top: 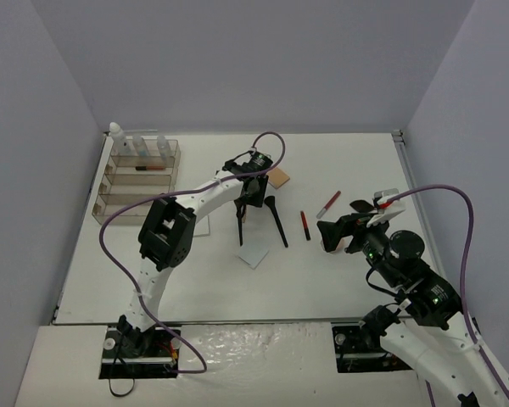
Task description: Organize the makeup
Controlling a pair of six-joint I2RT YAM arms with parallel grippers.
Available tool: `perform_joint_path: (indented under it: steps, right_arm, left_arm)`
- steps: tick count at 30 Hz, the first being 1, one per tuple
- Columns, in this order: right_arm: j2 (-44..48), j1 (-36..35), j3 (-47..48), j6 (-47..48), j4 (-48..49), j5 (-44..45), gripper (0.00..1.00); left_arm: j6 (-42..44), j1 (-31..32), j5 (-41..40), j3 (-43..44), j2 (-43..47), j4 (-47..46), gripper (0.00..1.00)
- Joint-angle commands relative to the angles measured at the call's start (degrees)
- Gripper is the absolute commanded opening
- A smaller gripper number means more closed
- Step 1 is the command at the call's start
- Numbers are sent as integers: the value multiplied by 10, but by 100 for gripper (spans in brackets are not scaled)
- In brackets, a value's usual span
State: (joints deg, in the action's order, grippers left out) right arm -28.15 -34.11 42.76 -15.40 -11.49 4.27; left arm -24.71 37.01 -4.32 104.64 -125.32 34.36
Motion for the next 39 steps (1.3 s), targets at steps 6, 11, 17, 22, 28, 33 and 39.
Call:
perform_joint_path:
  steps: [6,11,17,22,28,33,39]
  right_arm:
    - [-18,0,-2,7,29,-4,100]
    - [-19,0,0,8,29,-7,100]
    - [-20,0,-1,11,29,-6,100]
    - [-20,0,-5,11,29,-6,100]
    - [-13,0,-4,12,29,-4,100]
    - [-9,0,-7,12,29,-6,100]
    - [-9,0,-7,8,29,-1,100]
  left_arm:
    - [-36,-27,9,68,-17,7,27]
    - [-42,-33,13,92,-42,31,26]
    - [-45,-36,18,89,-54,28,23]
    - [-50,-35,25,86,-59,29,12]
    - [-57,-35,23,82,-50,28,0]
    - [-72,-40,38,47,24,-15,0]
    - [-143,-84,43,-49,168,-91,0]
